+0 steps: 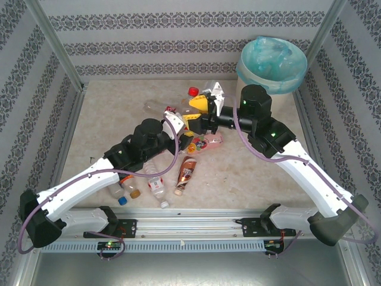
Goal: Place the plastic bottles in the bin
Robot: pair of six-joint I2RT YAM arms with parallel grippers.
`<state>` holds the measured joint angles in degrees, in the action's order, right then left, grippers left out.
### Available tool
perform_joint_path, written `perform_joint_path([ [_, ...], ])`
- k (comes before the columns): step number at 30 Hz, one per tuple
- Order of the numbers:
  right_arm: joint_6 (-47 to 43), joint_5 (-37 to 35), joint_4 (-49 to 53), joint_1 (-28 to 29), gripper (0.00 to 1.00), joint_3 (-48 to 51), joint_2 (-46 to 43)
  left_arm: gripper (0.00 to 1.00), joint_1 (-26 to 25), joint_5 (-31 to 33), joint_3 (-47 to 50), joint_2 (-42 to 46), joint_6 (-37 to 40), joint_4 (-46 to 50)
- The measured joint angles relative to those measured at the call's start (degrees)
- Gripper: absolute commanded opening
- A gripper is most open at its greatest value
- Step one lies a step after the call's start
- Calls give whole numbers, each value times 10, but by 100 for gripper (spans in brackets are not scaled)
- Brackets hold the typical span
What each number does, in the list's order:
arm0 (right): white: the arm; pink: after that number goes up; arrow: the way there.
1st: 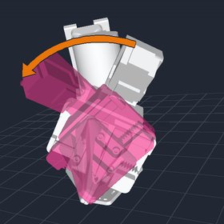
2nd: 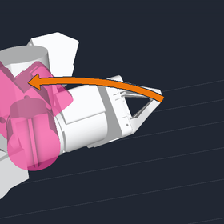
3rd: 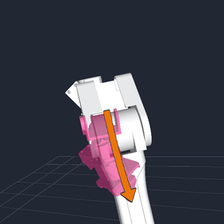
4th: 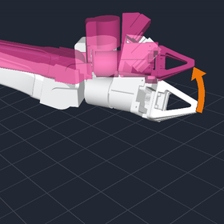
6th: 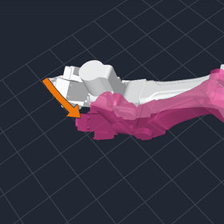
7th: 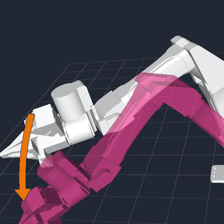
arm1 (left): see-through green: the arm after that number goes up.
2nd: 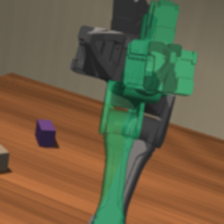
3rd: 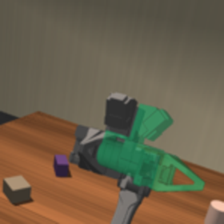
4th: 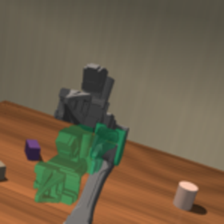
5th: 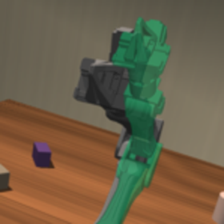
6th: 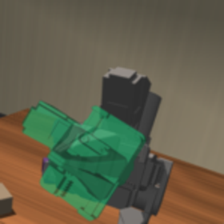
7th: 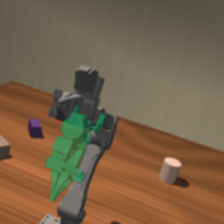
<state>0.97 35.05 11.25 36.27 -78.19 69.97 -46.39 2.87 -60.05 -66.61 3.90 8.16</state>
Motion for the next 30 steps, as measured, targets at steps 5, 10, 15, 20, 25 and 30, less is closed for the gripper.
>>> perform_joint_path([
  [5, -1, 18, -4, 0, 63, -9, 16, 57, 0, 7, 14, 5, 3, -14],
  [10, 4, 44, -12, 0, 62, -10, 33, 56, 0, 17, 29, 17, 9, -34],
  [15, 8, 71, -12, 0, 60, -35, 57, 55, 0, 29, 47, 23, 17, -53],
  [20, 14, 59, -13, 0, 60, -39, 63, 55, 0, 34, 59, 29, 19, -70],
  [25, 31, 18, -19, -2, 58, -40, 62, 54, 0, 38, 59, 29, 19, -76],
  [30, 52, 3, -33, -23, 59, -40, 57, 54, 0, 48, 59, 29, 19, -79],
])
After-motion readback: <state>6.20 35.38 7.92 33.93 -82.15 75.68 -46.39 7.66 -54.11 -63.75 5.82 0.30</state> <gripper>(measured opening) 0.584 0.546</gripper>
